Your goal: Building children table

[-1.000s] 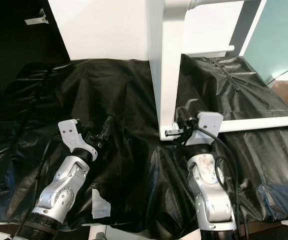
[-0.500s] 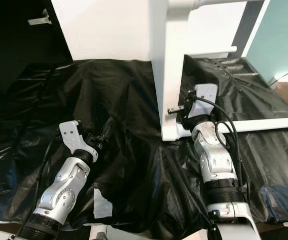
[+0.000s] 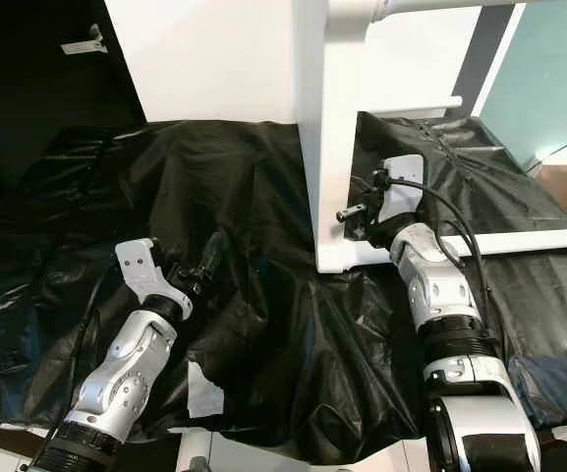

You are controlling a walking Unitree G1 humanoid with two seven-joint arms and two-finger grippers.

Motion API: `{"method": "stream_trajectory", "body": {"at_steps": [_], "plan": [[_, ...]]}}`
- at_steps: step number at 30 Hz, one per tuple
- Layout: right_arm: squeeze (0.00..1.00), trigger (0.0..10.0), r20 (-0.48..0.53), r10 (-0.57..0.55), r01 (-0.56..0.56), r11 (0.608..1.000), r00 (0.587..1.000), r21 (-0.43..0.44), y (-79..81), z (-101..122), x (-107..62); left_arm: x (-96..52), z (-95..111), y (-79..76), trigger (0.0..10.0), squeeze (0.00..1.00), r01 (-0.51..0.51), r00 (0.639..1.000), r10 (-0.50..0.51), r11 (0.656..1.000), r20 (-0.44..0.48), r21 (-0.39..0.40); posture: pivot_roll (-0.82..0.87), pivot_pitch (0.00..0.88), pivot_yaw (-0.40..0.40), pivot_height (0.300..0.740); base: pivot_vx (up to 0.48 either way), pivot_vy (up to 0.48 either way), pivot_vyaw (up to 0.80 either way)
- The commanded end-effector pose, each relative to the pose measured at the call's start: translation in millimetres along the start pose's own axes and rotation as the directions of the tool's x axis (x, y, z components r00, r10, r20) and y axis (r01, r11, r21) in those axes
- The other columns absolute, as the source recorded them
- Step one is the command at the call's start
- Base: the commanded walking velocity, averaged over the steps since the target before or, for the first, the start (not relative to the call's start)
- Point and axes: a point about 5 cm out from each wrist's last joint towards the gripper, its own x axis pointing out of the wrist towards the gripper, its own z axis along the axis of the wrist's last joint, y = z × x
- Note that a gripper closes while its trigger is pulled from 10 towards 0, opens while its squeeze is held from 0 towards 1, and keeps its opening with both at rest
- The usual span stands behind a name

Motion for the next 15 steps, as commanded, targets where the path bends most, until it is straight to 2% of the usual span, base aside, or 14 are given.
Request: {"method": "stream_trajectory", "body": {"at_steps": [1,4,5,8,11,13,15], "plan": [[0.00,10.0,0.011,0.003,-0.003,1.000,1.000,-0.018,-0.9,4,3.6,-3.4,-2,-12.8,10.0,0.00,0.264,0.965,-0.264,0.964,-0.010,0.021,0.02,0.001,0.004,0.740,0.000,0.000,0.00],[0.00,10.0,-0.011,0.042,-0.043,0.999,0.999,-0.014,3.9,0,9.0,-3.5,-2,-12.2,10.0,0.00,0.260,0.966,-0.260,0.965,-0.008,0.023,0.03,0.000,0.002,0.740,0.000,0.000,0.00],[0.00,10.0,-0.016,0.095,-0.096,0.995,0.995,-0.005,14.2,-2,11.1,-3.5,-2,-11.8,10.0,0.00,0.256,0.967,-0.256,0.966,-0.006,0.024,0.03,0.000,-0.003,0.740,0.000,0.000,0.00],[0.00,10.0,-0.003,0.116,-0.116,0.993,0.993,0.015,26.5,-4,11.0,-3.5,-1,-11.3,10.0,0.00,0.250,0.968,-0.250,0.968,-0.002,0.025,0.03,0.000,-0.004,0.740,0.000,0.000,0.00],[0.00,10.0,-0.016,0.092,-0.092,0.996,0.996,0.017,23.5,-10,8.4,-3.7,-2,-12.8,10.0,0.00,0.255,0.967,-0.255,0.967,-0.004,0.022,0.02,0.000,0.000,0.740,0.000,0.000,0.00],[0.00,10.0,-0.037,0.028,-0.029,0.999,0.999,-0.020,5.5,-14,9.7,-2.3,-4,-14.8,10.0,0.00,0.265,0.964,-0.265,0.964,-0.007,0.018,0.02,0.000,0.006,0.740,0.000,0.000,0.00],[0.00,10.0,-0.046,0.030,-0.031,0.999,0.999,-0.034,0.9,-12,12.6,-1.4,-4,-15.8,10.0,0.00,0.271,0.963,-0.271,0.962,-0.009,0.018,0.02,0.000,0.008,0.740,0.000,0.000,0.00]]}}
